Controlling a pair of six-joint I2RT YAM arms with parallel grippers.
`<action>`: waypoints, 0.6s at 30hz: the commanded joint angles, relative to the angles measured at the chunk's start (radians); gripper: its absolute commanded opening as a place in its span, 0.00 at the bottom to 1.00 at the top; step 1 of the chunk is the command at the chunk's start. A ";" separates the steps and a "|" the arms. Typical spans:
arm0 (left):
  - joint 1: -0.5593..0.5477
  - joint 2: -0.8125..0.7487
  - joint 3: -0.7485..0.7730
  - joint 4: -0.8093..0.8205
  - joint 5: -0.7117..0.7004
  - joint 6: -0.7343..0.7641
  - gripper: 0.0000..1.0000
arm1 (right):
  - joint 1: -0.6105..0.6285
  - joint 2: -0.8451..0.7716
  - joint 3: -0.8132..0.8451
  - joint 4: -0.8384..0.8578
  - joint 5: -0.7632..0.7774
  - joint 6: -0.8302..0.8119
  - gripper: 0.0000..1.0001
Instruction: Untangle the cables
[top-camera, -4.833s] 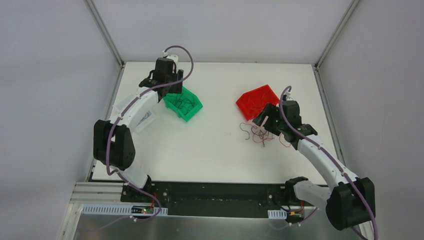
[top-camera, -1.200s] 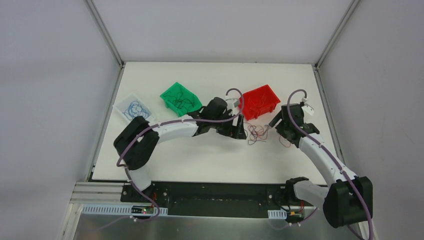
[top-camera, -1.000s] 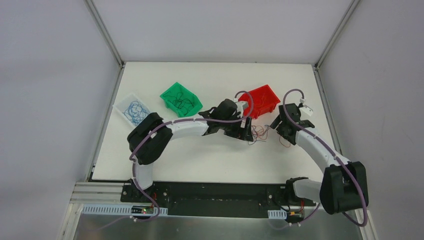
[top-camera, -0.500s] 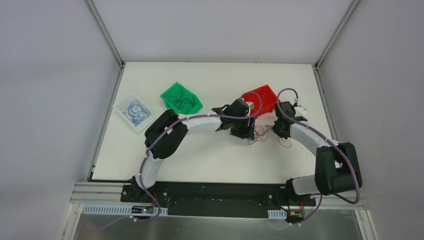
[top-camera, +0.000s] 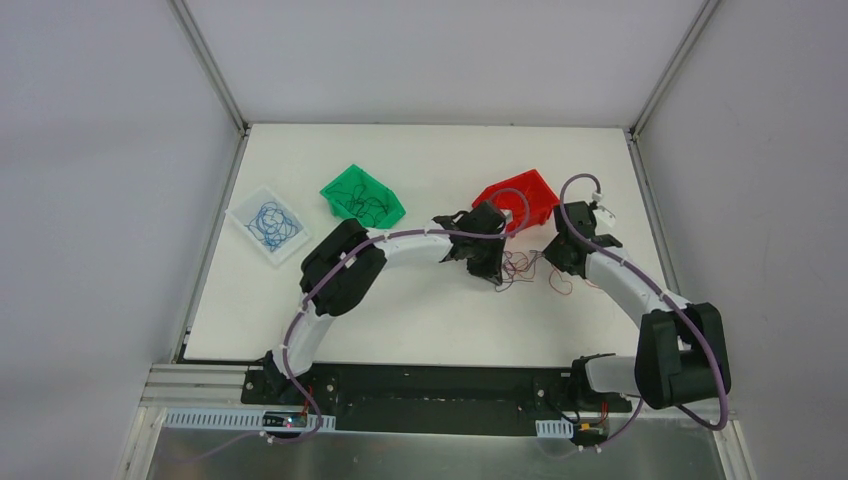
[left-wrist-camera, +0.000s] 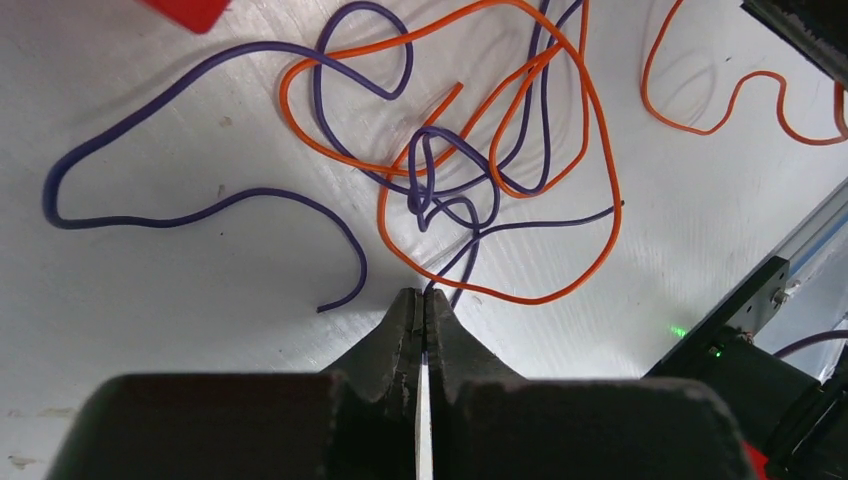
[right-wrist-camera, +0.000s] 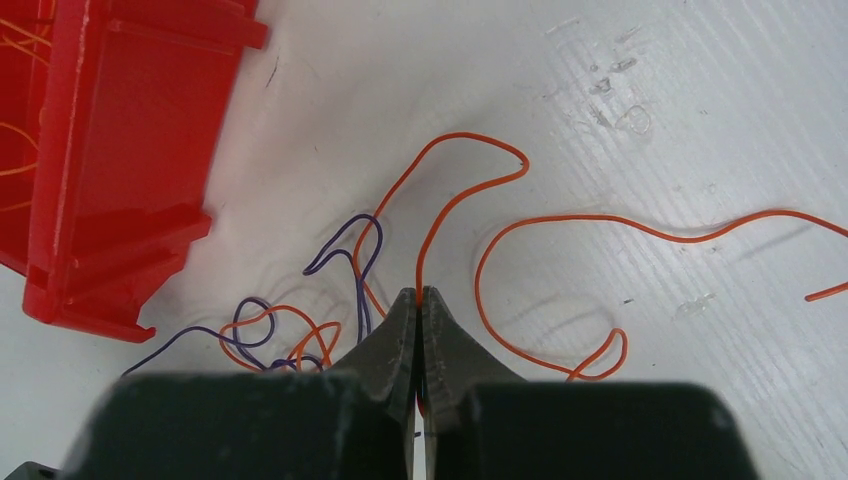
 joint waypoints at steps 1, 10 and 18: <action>0.041 -0.060 -0.046 -0.058 0.028 0.016 0.00 | -0.012 -0.053 0.033 -0.028 0.017 0.012 0.00; 0.286 -0.465 -0.449 -0.056 0.079 0.048 0.00 | -0.086 -0.253 -0.011 -0.059 0.151 0.070 0.00; 0.497 -0.894 -0.811 -0.054 0.012 -0.022 0.00 | -0.177 -0.396 -0.048 -0.111 0.298 0.161 0.00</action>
